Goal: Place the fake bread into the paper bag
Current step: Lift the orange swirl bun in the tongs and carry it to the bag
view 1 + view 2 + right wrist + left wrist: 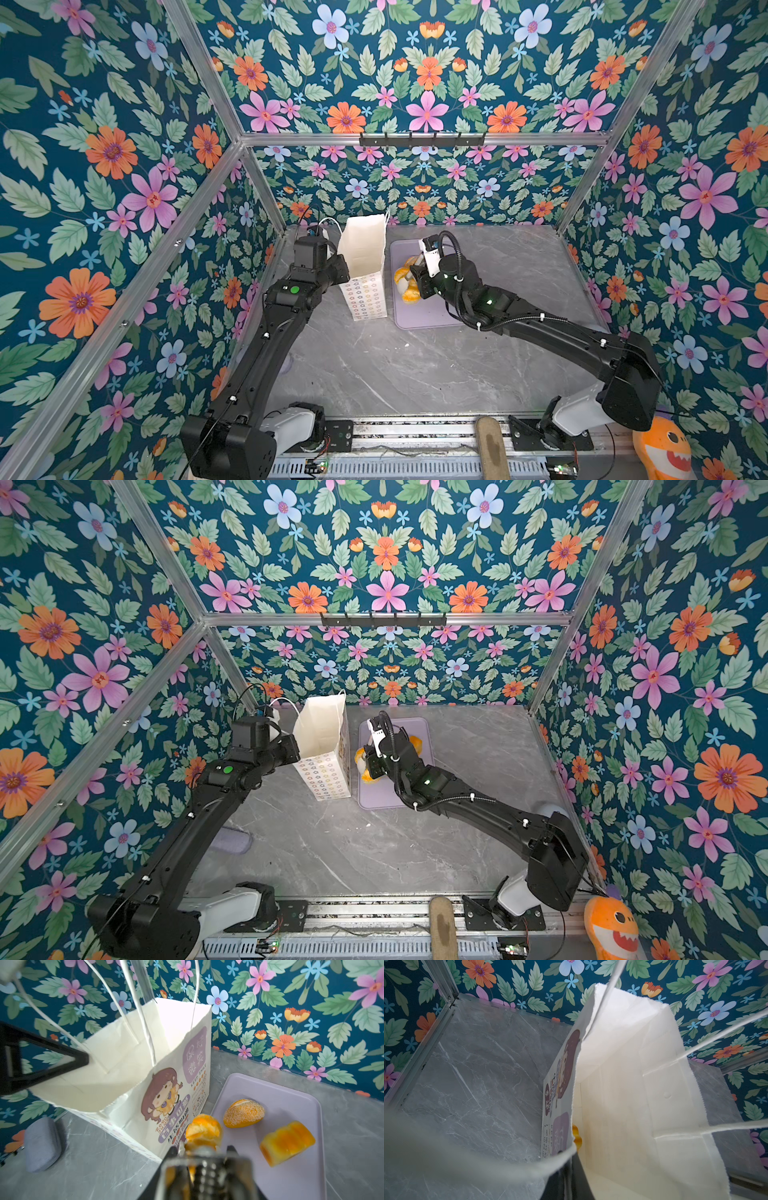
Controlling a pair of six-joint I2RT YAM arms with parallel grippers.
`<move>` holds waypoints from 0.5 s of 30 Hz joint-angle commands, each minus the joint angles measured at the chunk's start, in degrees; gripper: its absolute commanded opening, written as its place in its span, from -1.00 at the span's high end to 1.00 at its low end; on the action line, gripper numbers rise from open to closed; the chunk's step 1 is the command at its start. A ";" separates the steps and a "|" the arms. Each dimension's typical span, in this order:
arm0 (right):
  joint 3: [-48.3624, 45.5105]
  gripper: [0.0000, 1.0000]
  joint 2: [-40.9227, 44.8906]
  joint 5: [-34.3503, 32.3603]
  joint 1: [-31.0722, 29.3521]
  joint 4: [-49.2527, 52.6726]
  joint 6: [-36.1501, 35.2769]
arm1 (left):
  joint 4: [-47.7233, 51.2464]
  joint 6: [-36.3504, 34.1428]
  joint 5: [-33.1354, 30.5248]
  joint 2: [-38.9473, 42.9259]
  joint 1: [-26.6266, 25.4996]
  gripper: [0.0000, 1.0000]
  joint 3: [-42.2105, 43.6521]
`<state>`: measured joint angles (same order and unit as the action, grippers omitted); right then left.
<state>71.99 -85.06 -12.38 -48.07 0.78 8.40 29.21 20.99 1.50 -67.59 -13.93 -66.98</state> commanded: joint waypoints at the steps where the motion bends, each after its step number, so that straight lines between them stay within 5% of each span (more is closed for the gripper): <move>1: 3.63 0.25 1.83 6.75 1.51 5.00 -2.03 | -0.30 -0.36 0.52 -0.11 -0.04 0.80 -0.35; 15: 21.86 0.24 4.73 12.61 2.37 13.11 -8.15 | -0.56 -0.17 1.43 -0.46 -0.02 0.80 -0.61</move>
<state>91.74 -80.09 -2.66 -45.65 15.18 1.98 29.17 20.97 2.09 -67.92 -13.93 -67.20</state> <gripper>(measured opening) 0.384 0.101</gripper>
